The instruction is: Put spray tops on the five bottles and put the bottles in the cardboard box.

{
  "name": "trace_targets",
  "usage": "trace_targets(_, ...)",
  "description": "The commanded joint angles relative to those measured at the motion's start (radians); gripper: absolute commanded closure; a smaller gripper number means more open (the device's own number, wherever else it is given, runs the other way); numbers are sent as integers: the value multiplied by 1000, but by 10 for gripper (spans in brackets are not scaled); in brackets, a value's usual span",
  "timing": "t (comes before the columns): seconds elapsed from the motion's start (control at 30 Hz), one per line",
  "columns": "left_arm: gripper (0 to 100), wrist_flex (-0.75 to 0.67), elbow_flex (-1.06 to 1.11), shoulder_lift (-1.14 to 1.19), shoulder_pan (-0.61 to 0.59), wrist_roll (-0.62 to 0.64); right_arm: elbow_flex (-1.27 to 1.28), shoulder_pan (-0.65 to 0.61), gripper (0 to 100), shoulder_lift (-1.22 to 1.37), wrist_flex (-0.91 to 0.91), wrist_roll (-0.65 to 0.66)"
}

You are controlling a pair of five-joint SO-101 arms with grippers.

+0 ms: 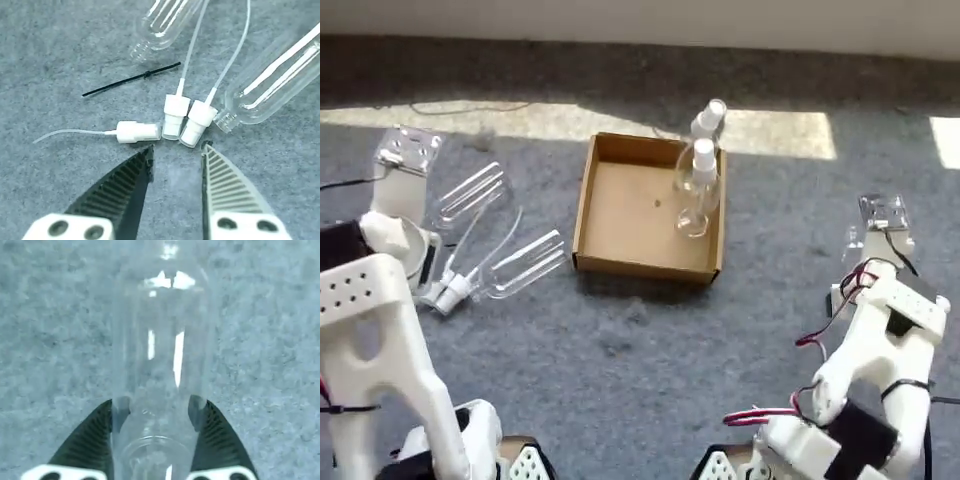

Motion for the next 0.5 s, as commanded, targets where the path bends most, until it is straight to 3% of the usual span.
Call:
trace_targets(0.0,842,-106,197,-162,50,9,-7,16,988,101,-47,23)
trace_targets(0.17,842,-201,346,-225,85,78,-7,16,966,183,-47,71)
trace_targets(0.47,843,-301,473,-231,128,226,-10,36,719,186,19,71)
